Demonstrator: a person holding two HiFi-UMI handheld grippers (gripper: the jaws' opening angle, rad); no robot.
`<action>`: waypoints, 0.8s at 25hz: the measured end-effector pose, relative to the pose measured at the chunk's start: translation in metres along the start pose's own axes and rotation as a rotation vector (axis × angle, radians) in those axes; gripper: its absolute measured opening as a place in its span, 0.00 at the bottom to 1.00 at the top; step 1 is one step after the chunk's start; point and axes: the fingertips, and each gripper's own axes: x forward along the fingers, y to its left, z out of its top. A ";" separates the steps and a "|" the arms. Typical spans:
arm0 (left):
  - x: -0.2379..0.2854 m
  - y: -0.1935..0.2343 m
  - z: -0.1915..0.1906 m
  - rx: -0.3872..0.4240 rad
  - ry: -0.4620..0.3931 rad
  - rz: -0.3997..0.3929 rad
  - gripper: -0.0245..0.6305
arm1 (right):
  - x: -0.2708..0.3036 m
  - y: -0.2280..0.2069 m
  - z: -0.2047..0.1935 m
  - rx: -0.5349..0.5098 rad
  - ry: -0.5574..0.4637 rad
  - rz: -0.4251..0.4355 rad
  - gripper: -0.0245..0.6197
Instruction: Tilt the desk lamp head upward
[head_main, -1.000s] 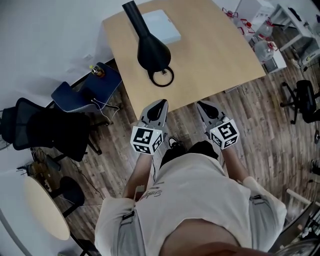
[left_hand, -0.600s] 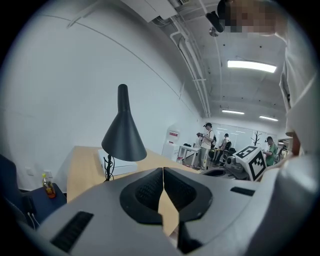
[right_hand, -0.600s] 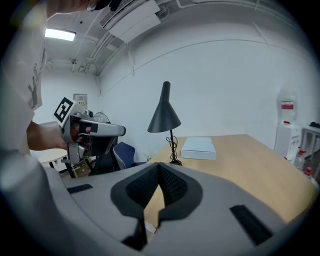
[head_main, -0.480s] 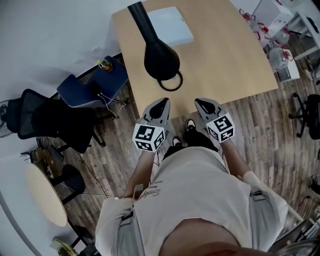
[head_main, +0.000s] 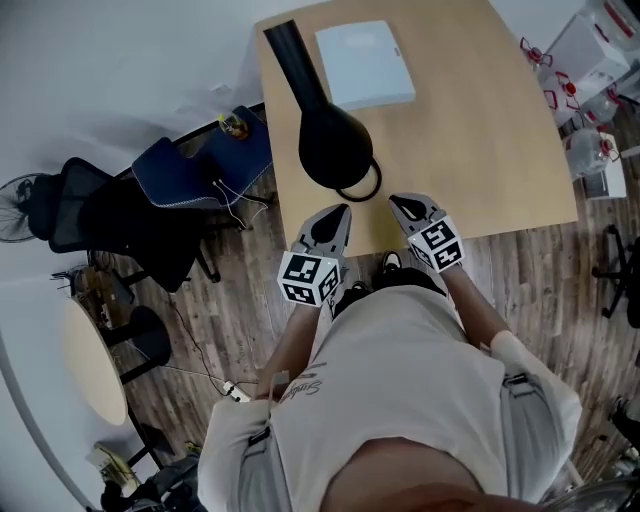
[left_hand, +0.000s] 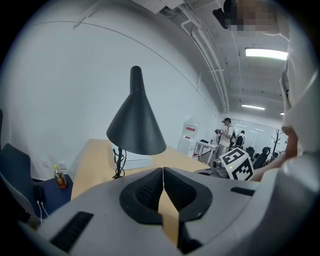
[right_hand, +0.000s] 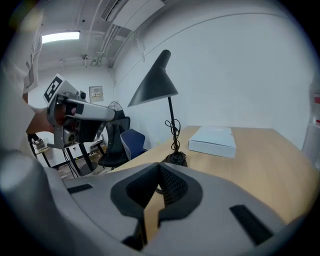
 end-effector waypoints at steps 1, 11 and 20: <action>0.004 0.002 -0.001 -0.006 0.000 0.009 0.06 | 0.008 -0.005 -0.006 -0.006 0.017 0.009 0.03; 0.027 0.019 -0.005 -0.055 0.006 0.065 0.06 | 0.080 -0.018 -0.060 -0.052 0.229 0.132 0.03; 0.033 0.024 0.000 -0.063 -0.013 0.075 0.06 | 0.113 -0.021 -0.103 -0.056 0.376 0.162 0.03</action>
